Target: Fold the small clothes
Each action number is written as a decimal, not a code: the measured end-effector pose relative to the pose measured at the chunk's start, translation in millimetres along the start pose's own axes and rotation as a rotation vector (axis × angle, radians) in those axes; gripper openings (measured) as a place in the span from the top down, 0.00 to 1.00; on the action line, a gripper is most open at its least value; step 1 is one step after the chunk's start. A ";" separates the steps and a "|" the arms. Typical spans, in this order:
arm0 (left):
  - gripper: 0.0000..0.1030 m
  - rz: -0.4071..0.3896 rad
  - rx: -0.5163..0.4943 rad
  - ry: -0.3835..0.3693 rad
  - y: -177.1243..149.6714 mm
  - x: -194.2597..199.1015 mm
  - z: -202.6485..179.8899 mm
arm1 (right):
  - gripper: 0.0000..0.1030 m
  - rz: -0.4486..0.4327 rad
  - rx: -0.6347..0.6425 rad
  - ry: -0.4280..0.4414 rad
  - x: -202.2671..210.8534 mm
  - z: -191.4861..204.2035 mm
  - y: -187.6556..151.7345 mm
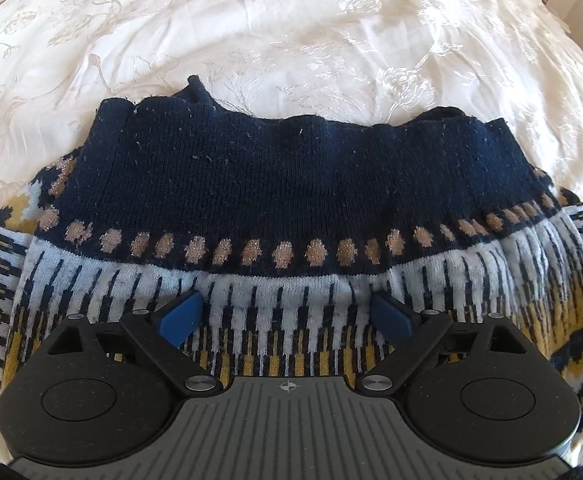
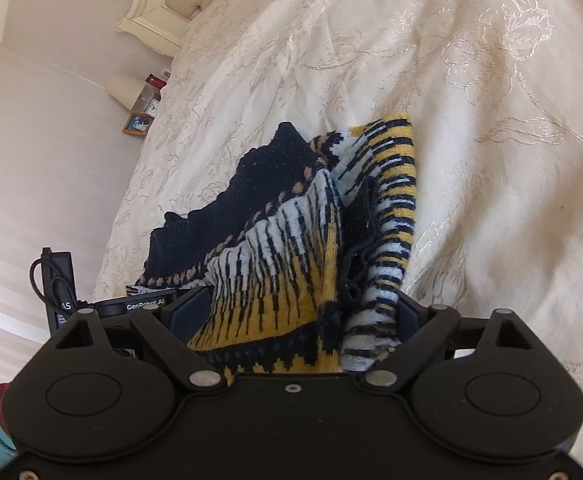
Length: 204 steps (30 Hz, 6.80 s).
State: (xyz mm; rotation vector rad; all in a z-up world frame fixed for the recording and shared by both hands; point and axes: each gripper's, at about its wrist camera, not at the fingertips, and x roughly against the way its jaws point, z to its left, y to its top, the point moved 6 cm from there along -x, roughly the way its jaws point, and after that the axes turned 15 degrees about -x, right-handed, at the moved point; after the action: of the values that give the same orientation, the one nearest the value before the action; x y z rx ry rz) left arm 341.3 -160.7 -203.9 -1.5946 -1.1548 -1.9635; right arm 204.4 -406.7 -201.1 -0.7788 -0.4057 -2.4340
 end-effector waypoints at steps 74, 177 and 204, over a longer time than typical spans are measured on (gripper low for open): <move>0.20 -0.090 0.258 -0.056 -215.7 166.6 139.5 | 0.45 0.199 0.533 -0.146 -179.1 273.3 -165.1; 0.09 -0.134 0.102 -0.280 -155.3 123.9 92.0 | 0.01 -0.041 0.224 -0.219 -96.5 126.2 -79.0; 0.01 -0.104 0.199 -0.451 -148.8 58.7 79.9 | 0.00 0.214 0.075 -0.130 -201.0 116.4 -40.2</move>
State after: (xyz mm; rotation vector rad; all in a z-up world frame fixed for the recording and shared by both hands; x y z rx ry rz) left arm 268.9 2.7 -201.2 -1.9564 -1.5730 -1.5227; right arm 369.7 -242.2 -236.0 -0.9018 -0.4373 -2.1659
